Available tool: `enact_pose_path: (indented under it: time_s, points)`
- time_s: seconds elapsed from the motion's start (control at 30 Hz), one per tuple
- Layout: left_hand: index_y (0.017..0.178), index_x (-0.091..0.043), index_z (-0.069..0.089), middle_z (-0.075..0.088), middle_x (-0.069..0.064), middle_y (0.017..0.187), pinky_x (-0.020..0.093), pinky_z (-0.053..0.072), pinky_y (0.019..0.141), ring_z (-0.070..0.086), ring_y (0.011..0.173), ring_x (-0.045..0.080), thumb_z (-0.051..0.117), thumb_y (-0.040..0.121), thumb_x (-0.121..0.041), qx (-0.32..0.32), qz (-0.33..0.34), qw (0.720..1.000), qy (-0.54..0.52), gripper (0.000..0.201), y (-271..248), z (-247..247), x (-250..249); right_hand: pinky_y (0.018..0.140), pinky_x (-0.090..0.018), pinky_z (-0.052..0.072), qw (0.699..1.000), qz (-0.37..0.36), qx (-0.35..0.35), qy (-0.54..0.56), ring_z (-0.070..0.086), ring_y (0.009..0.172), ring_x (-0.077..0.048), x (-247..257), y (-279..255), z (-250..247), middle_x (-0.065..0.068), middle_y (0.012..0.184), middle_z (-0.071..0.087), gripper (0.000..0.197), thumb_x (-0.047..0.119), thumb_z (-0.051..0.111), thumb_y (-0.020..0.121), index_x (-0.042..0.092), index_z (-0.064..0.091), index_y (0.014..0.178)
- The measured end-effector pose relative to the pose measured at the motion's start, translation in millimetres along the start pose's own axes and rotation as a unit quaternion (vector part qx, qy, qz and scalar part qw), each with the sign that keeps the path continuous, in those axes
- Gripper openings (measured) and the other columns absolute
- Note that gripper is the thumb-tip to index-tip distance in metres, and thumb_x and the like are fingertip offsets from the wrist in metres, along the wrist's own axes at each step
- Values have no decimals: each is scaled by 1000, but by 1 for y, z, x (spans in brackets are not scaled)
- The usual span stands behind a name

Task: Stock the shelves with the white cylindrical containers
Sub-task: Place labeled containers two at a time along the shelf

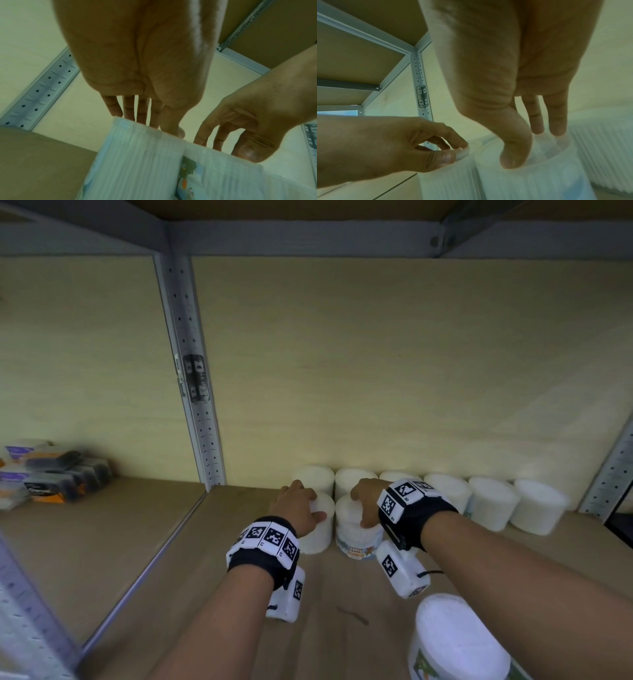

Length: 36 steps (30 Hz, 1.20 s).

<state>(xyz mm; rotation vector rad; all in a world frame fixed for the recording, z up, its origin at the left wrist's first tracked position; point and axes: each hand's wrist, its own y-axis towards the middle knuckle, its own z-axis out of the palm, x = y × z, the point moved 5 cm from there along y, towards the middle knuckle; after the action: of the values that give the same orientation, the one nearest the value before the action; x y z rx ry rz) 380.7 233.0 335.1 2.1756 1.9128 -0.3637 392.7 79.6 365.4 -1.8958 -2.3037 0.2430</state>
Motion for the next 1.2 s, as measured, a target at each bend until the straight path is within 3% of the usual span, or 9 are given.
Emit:
enact_pose_path:
  time_s: [0.2, 0.3, 0.47, 0.57, 0.7, 0.87, 1.0, 1.1, 1.2]
  points:
    - [135, -17, 47, 39, 7, 136, 40, 36, 107, 39, 125, 27, 57, 90, -41, 5, 0, 1000, 2, 53, 0, -1, -2, 104, -47, 44, 997, -38, 61, -8, 52, 125, -40, -2, 10, 9, -29, 137, 50, 60, 17, 66, 85, -12, 47, 134]
    - [136, -17, 46, 39, 7, 137, 39, 35, 107, 39, 126, 26, 57, 90, -40, 16, 2, 1000, 11, 53, 0, -4, -4, 96, -44, 51, 997, -53, 44, -23, 59, 116, -38, -7, 18, 10, -25, 129, 57, 58, 24, 68, 82, -6, 52, 130]
    - [139, -15, 42, 36, 7, 142, 34, 34, 109, 36, 131, 26, 57, 92, -33, 55, 14, 998, 11, 53, 0, -9, -6, 96, -30, 46, 996, -59, 62, -7, 56, 120, -28, -12, 21, 12, -17, 133, 56, 54, 27, 67, 86, 0, 53, 130]
    - [140, -15, 41, 34, 6, 145, 33, 32, 111, 36, 133, 25, 59, 92, -26, 83, 21, 996, -2, 53, 1, -10, -5, 98, -35, 49, 997, -62, 36, -12, 58, 117, -26, -13, 25, 15, -11, 130, 58, 52, 28, 68, 84, 5, 54, 128]
    - [140, -17, 42, 31, 1, 150, 23, 30, 106, 35, 136, 20, 55, 93, -10, 98, 42, 994, -26, 50, -2, -14, -6, 95, -42, 53, 996, -78, 23, -24, 63, 109, -30, -10, 27, 14, -15, 123, 63, 52, 24, 70, 75, 3, 60, 122]
    - [140, -22, 42, 31, 2, 151, 23, 38, 97, 38, 135, 21, 45, 89, 6, 115, 36, 992, -38, 58, -1, -14, -8, 89, -23, 43, 995, -76, 58, 5, 60, 115, -24, -12, 23, 11, -9, 128, 62, 50, 26, 71, 81, 7, 60, 126]
    - [136, -13, 43, 33, 9, 144, 31, 36, 106, 36, 134, 27, 51, 89, -3, 59, 25, 996, -63, 49, 2, -13, -16, 83, -18, 38, 994, -86, 46, 42, 58, 119, -24, -11, 22, 9, -10, 132, 59, 48, 22, 67, 87, 6, 57, 130]
    - [131, -13, 47, 38, 9, 136, 39, 39, 103, 37, 127, 28, 56, 90, -29, -30, -8, 999, -22, 46, 2, -13, -11, 80, -16, 35, 994, -90, 50, 41, 58, 119, -23, -10, 22, 9, -9, 133, 59, 48, 23, 66, 88, 6, 56, 131]
    - [128, -13, 49, 42, 8, 132, 40, 39, 103, 39, 125, 27, 53, 90, -42, -32, -34, 998, 40, 48, 2, -5, -7, 77, -15, 37, 995, -87, 48, 21, 58, 118, -23, -11, 23, 8, -10, 132, 59, 46, 20, 69, 85, 6, 58, 128]
